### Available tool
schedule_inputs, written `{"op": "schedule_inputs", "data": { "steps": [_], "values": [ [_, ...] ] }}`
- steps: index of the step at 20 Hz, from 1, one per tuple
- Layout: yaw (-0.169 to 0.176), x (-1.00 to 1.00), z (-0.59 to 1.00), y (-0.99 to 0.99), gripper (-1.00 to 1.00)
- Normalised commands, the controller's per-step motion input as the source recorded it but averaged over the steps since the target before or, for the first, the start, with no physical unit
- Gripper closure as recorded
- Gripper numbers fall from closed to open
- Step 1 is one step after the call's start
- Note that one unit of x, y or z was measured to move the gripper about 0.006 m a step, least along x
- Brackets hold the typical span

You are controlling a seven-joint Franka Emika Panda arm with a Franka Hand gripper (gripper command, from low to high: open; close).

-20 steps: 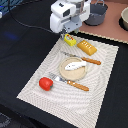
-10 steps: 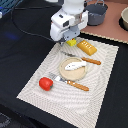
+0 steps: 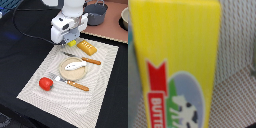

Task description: Interact with the objects in diverse but meaningful ways.

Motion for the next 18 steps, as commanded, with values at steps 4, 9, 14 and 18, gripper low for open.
{"op": "schedule_inputs", "data": {
  "steps": [4, 9, 14, 18],
  "values": [
    [0.000, 0.00, -0.12, 0.00, 1.00],
    [0.016, -0.27, 0.39, -0.01, 1.00],
    [0.063, -0.33, 1.00, 0.09, 1.00],
    [0.084, -0.22, 1.00, 0.30, 1.00]
  ]
}}
